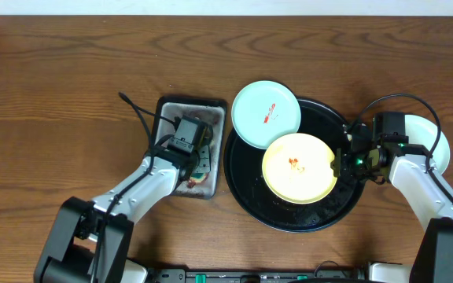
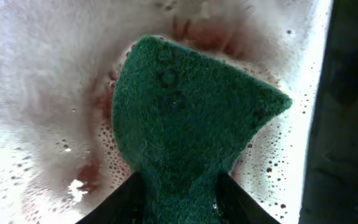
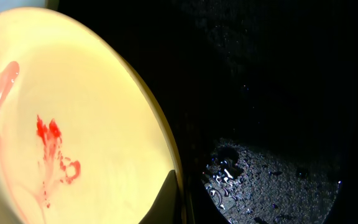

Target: Clean dirty plates on tray and stack at the side

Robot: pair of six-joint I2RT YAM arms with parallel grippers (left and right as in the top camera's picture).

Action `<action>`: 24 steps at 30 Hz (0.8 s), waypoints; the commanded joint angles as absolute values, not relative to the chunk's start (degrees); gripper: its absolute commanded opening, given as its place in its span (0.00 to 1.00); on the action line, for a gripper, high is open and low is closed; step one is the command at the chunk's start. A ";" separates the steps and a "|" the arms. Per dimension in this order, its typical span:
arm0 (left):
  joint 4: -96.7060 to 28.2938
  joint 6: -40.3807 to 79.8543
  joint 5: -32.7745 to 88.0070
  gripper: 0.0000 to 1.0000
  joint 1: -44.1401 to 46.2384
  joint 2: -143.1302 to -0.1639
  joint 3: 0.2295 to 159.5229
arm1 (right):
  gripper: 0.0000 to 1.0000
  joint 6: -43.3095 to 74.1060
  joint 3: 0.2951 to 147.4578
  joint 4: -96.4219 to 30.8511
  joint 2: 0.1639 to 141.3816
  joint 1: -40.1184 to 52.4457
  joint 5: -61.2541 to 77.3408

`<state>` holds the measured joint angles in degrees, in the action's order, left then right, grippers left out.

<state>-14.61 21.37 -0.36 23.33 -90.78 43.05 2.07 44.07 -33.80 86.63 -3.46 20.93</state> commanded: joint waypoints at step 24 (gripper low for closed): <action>-20.34 18.44 18.17 0.07 16.53 -68.90 42.68 | 0.01 -0.54 43.77 -33.61 87.02 -2.90 20.97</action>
<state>-20.14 19.53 8.43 20.25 -71.88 42.94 0.78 44.07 -33.65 86.63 -3.46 20.91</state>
